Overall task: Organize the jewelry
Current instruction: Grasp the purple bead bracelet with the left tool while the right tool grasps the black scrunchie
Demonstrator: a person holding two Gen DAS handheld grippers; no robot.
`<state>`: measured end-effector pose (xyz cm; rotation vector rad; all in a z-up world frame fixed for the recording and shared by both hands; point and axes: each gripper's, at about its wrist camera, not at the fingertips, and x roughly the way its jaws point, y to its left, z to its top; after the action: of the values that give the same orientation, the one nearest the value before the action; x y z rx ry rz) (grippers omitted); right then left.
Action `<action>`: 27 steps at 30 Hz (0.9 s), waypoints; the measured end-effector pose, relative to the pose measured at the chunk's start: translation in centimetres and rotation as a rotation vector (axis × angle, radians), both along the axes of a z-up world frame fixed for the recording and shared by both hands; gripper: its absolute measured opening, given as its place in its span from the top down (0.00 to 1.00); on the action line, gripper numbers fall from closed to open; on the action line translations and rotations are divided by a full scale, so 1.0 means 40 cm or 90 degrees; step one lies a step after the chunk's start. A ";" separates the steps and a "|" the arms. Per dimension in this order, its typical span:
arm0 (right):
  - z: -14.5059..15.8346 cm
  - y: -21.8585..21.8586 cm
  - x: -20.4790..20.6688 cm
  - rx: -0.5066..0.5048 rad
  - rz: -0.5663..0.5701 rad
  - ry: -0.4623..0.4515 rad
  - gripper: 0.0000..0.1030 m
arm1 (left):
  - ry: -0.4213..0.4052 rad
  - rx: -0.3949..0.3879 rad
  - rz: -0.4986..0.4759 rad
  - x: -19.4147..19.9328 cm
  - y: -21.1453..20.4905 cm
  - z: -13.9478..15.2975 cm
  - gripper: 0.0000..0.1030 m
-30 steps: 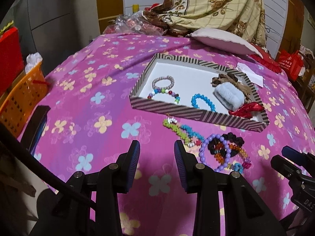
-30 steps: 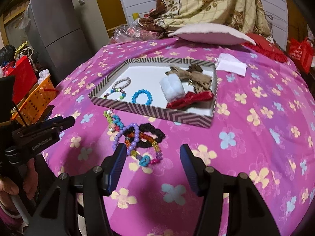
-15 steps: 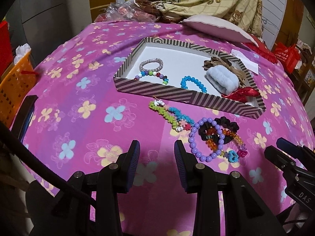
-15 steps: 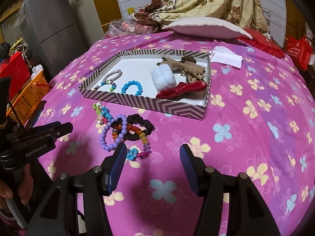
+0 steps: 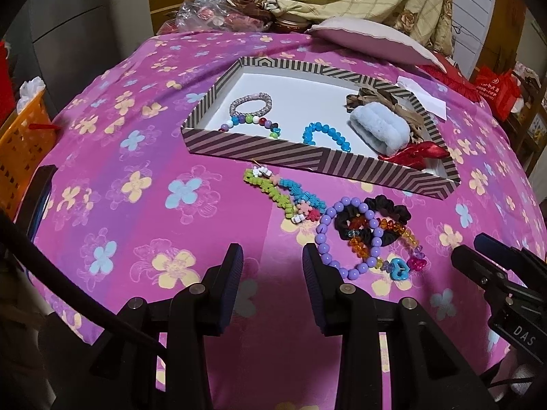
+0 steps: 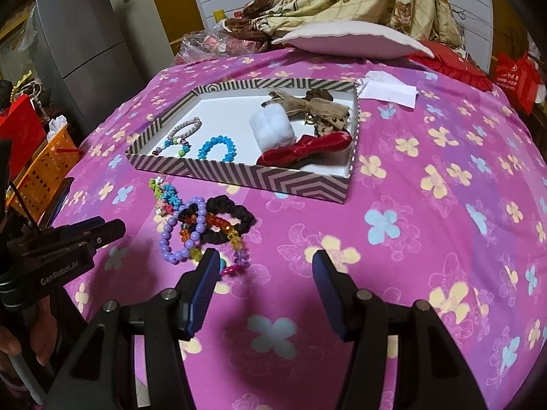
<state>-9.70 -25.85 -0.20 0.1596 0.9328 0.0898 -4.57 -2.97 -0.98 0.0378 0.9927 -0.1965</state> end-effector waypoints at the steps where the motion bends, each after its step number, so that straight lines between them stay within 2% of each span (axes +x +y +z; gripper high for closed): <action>1: -0.001 0.001 0.005 -0.003 0.003 -0.001 0.43 | 0.001 -0.002 -0.001 0.001 -0.001 -0.002 0.69; 7: -0.009 0.014 0.045 -0.025 0.043 -0.004 0.43 | 0.030 -0.035 -0.008 0.012 -0.002 -0.016 0.69; 11: -0.020 0.008 0.080 -0.027 0.065 -0.008 0.48 | 0.053 -0.055 -0.014 0.025 -0.009 -0.028 0.69; 18: -0.047 0.019 0.132 -0.029 0.121 0.005 0.49 | 0.081 -0.053 -0.009 0.045 -0.030 -0.061 0.68; 21: -0.060 0.031 0.151 -0.039 0.146 0.010 0.56 | 0.090 -0.051 -0.010 0.056 -0.038 -0.073 0.68; 23: -0.070 0.042 0.164 -0.051 0.158 0.017 0.62 | 0.090 -0.052 -0.011 0.063 -0.042 -0.076 0.65; 27: -0.086 0.062 0.183 -0.053 0.182 0.024 0.66 | 0.092 -0.051 -0.012 0.079 -0.047 -0.083 0.63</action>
<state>-2.39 -23.36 -3.63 -0.0503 0.9904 0.3132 -1.41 -4.84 -4.32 -0.0411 1.1282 -0.2591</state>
